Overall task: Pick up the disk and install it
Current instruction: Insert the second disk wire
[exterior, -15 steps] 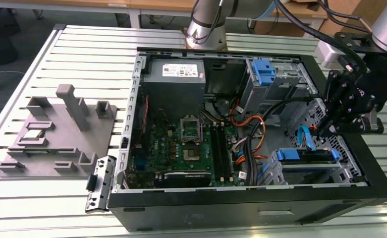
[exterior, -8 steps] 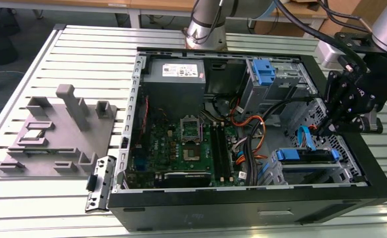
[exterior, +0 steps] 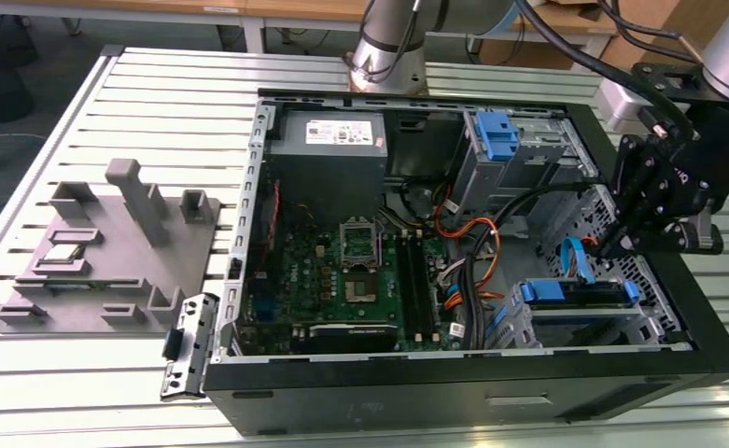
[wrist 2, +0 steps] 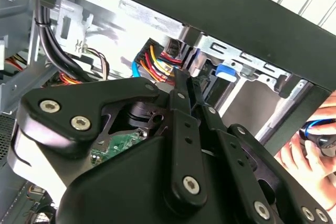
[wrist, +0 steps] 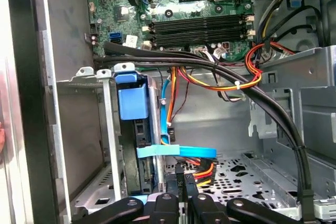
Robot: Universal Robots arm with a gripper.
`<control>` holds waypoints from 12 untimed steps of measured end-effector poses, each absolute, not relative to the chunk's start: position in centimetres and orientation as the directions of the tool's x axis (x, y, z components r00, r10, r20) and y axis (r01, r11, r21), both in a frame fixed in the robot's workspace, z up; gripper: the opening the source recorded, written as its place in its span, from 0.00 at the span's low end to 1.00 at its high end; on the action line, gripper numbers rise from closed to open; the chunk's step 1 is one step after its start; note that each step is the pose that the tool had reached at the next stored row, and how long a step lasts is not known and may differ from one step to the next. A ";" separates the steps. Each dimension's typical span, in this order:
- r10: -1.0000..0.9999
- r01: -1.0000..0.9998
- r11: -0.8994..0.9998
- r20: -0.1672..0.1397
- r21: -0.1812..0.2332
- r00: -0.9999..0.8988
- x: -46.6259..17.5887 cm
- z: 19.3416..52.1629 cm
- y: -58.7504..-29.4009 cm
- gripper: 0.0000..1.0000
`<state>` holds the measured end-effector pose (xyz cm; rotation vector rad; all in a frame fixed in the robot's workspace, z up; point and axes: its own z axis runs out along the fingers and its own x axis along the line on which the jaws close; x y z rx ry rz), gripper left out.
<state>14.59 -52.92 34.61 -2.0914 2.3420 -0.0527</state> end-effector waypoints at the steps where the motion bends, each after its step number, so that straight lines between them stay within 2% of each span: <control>1: -0.993 -0.993 0.112 0.021 -0.026 -0.113 14.6 34.6 -53.1 0.16; 12: -0.995 -0.995 0.095 0.018 -0.033 -0.096 14.6 34.4 -54.6 0.16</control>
